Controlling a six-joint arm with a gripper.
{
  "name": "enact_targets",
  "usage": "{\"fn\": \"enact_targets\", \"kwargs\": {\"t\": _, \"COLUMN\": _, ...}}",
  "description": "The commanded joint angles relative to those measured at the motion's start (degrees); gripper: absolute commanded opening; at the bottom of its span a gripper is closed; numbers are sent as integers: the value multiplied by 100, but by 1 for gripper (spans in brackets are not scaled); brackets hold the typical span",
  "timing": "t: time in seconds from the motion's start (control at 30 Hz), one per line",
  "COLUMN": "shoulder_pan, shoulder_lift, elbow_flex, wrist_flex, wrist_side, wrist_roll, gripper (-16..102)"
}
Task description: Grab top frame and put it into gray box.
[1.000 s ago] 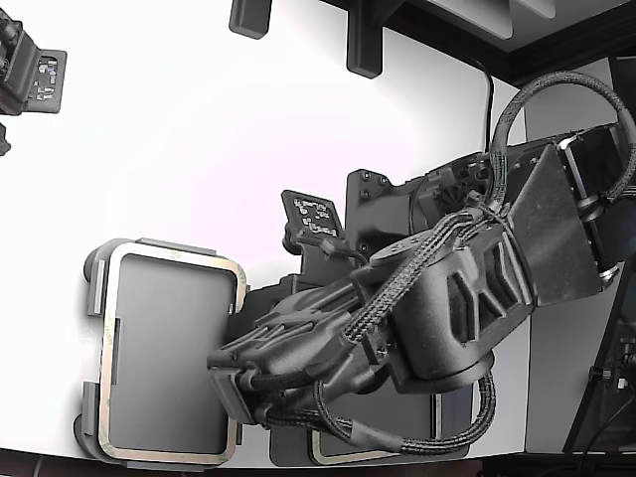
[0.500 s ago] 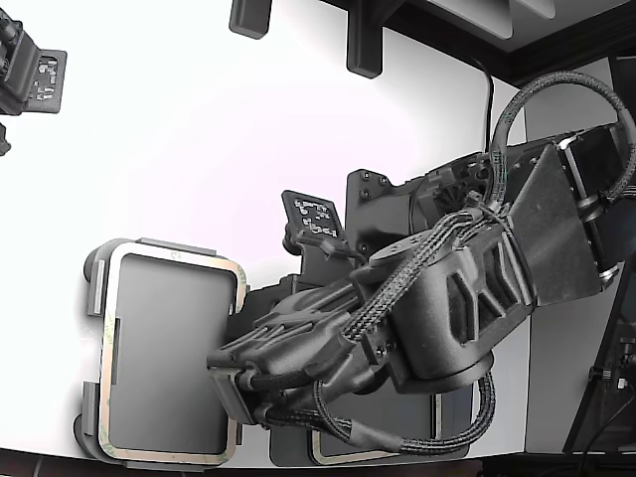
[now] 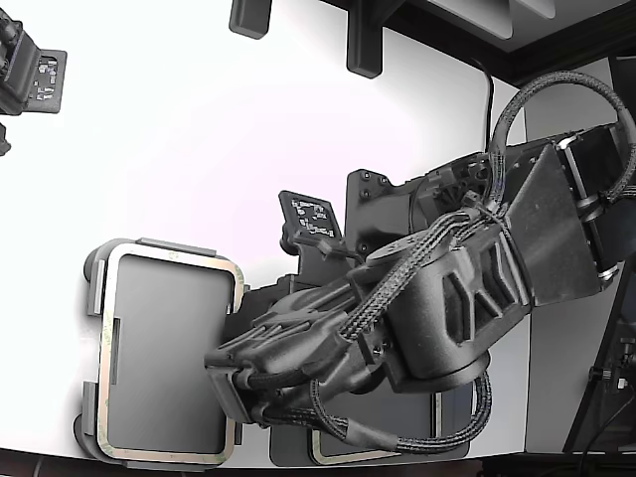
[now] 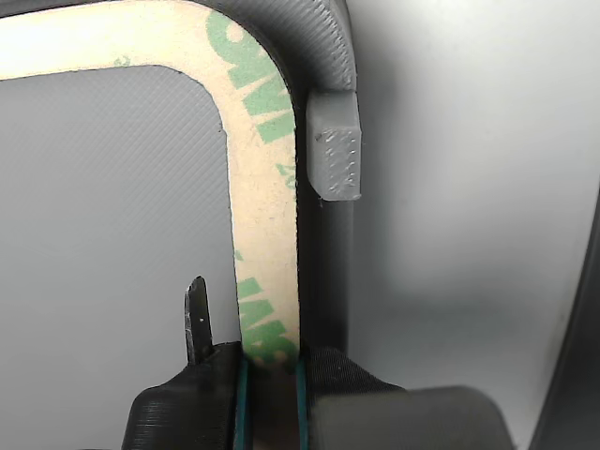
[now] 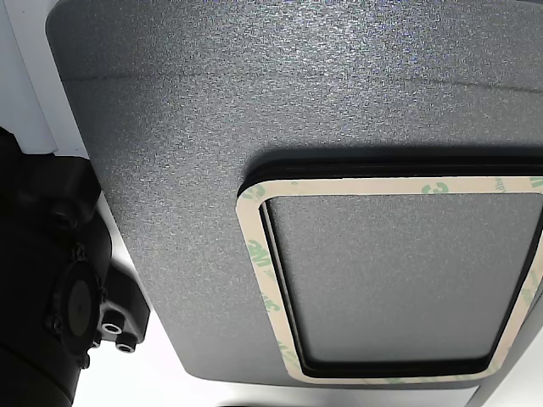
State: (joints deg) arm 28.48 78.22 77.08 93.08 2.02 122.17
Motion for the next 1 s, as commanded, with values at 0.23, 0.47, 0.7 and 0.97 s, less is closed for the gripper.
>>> {"fn": "enact_targets", "kwargs": {"t": 0.23, "shoulder_pan": -88, "shoulder_lift": 123, "elbow_flex": 35, "wrist_flex": -167, "wrist_side": -9, "wrist_roll": 0, "gripper": -12}}
{"fn": "enact_targets", "kwargs": {"t": 0.47, "shoulder_pan": -88, "shoulder_lift": 211, "elbow_flex": 281, "wrist_flex": -378, "wrist_side": 9, "wrist_roll": 26, "gripper": -5}}
{"fn": "enact_targets", "kwargs": {"t": 0.7, "shoulder_pan": -62, "shoulder_lift": 237, "elbow_flex": 123, "wrist_flex": -387, "wrist_side": 193, "wrist_roll": 18, "gripper": 100}}
{"fn": "enact_targets", "kwargs": {"t": 0.97, "shoulder_pan": -105, "shoulder_lift": 519, "elbow_flex": -510, "wrist_flex": -492, "wrist_side": 1055, "wrist_roll": -1046, "gripper": 100}}
